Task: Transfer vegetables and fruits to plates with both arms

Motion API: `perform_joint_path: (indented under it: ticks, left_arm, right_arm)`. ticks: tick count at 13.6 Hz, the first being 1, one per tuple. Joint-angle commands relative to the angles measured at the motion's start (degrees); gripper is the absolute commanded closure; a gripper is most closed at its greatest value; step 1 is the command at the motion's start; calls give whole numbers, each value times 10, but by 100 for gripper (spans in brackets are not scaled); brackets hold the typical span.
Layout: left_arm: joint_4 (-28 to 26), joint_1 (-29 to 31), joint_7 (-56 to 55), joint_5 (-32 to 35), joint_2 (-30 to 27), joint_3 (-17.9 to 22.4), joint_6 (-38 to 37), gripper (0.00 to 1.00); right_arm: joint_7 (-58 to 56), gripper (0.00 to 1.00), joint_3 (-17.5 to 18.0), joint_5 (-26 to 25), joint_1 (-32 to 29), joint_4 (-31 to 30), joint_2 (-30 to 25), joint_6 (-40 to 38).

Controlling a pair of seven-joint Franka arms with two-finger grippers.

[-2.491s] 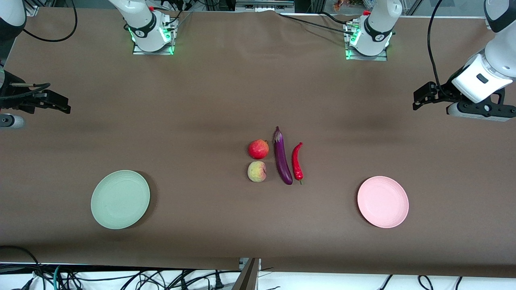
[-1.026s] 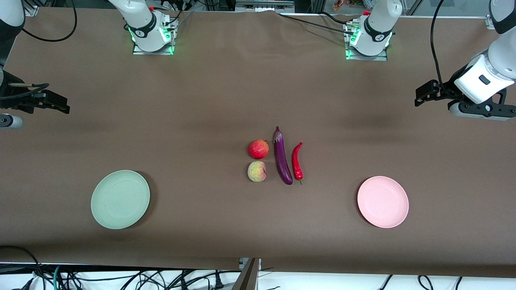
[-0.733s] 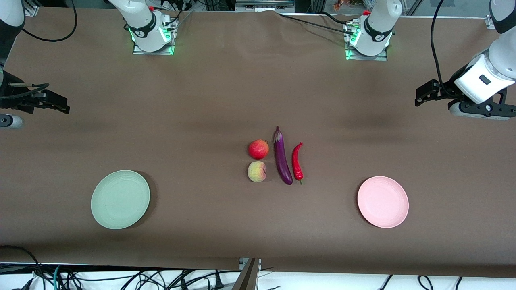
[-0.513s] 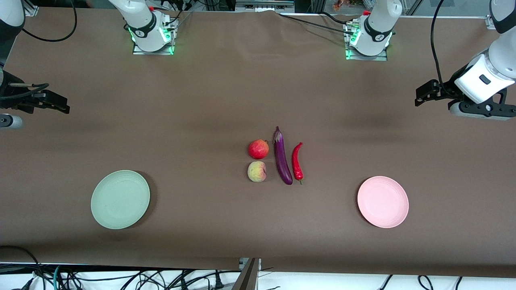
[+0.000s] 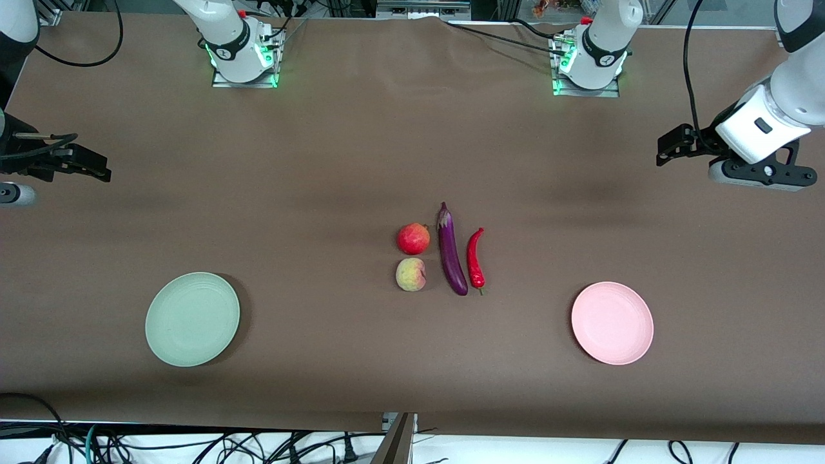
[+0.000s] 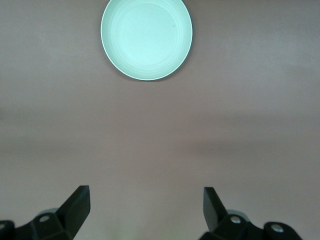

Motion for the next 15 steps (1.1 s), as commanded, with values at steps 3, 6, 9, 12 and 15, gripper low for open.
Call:
perform_joint_path:
  ticks: [3,6,9,12,15]
  left_arm:
    - [27,1,-3,3,5,-1,-16,0]
    - [27,-7,-3,5,6,-5,-49,0]
    - [34,-7,-4,4,21,-7,-36,0]
    - [83,-10,-6,0,78,-9,-19,0]
    - [118,-30,-5,-6,141,-22,-14,0]
  right_arm:
    - [-7,0,2,4,-3,0,-3,-2]
    - [-7,0,1,4,-3,0,-3,-3]
    - [-7,0,2,4,-2,0,-3,-2]
    - [-7,0,2,4,-3,0,-2,-2]
    - [-8,0,2,4,-2,0,-2,0]
